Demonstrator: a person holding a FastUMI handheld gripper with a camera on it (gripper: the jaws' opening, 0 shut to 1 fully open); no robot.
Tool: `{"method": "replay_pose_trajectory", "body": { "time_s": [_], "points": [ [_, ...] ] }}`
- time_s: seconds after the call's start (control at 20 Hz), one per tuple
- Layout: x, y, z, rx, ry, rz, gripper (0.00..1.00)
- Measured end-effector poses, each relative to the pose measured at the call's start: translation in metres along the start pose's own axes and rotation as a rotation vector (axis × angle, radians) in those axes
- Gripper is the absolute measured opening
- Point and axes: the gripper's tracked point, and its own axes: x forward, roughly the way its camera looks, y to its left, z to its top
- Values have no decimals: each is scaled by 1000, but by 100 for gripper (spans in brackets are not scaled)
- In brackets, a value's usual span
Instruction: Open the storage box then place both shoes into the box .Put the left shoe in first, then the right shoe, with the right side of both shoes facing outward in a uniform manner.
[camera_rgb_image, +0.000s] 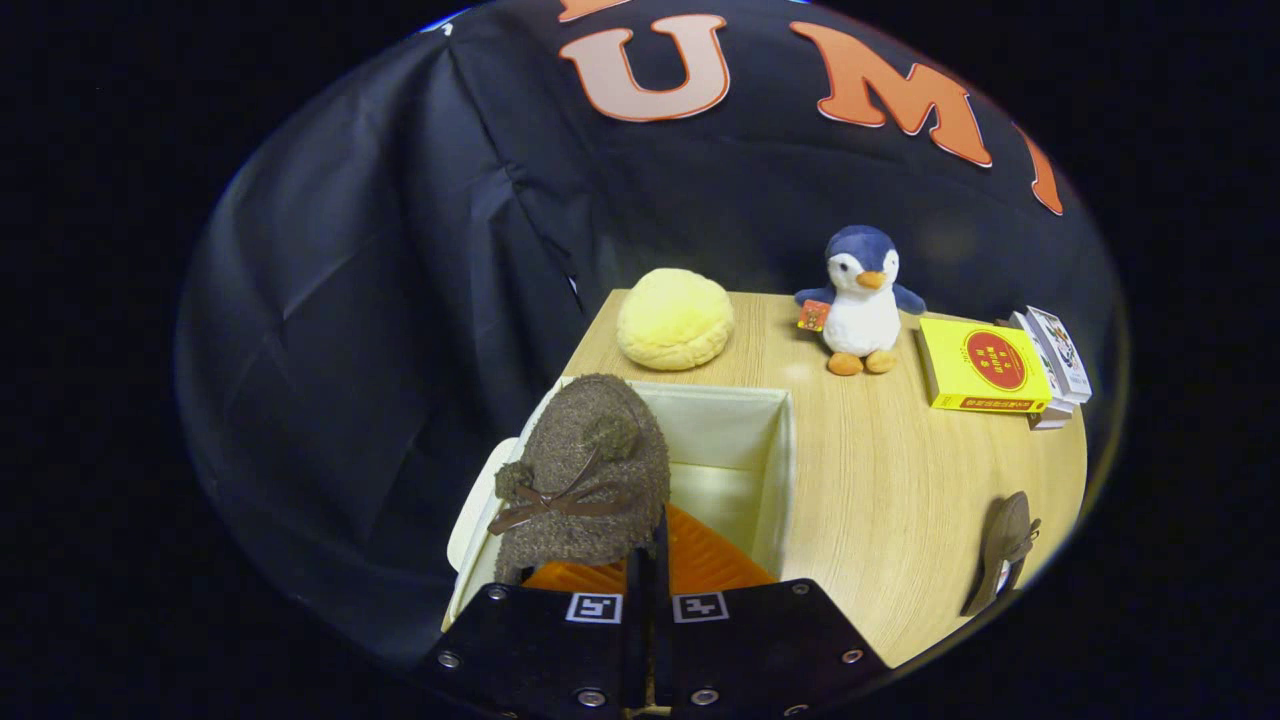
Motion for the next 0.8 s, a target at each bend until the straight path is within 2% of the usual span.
{"method": "replay_pose_trajectory", "body": {
  "time_s": [0.4,0.55,0.65,0.8],
  "points": [
    [57,19,-35,13,164,-61,4],
    [70,22,-47,19,221,-76,8],
    [79,25,-55,26,253,-73,11],
    [85,35,-70,26,327,-16,18]
  ]
}}
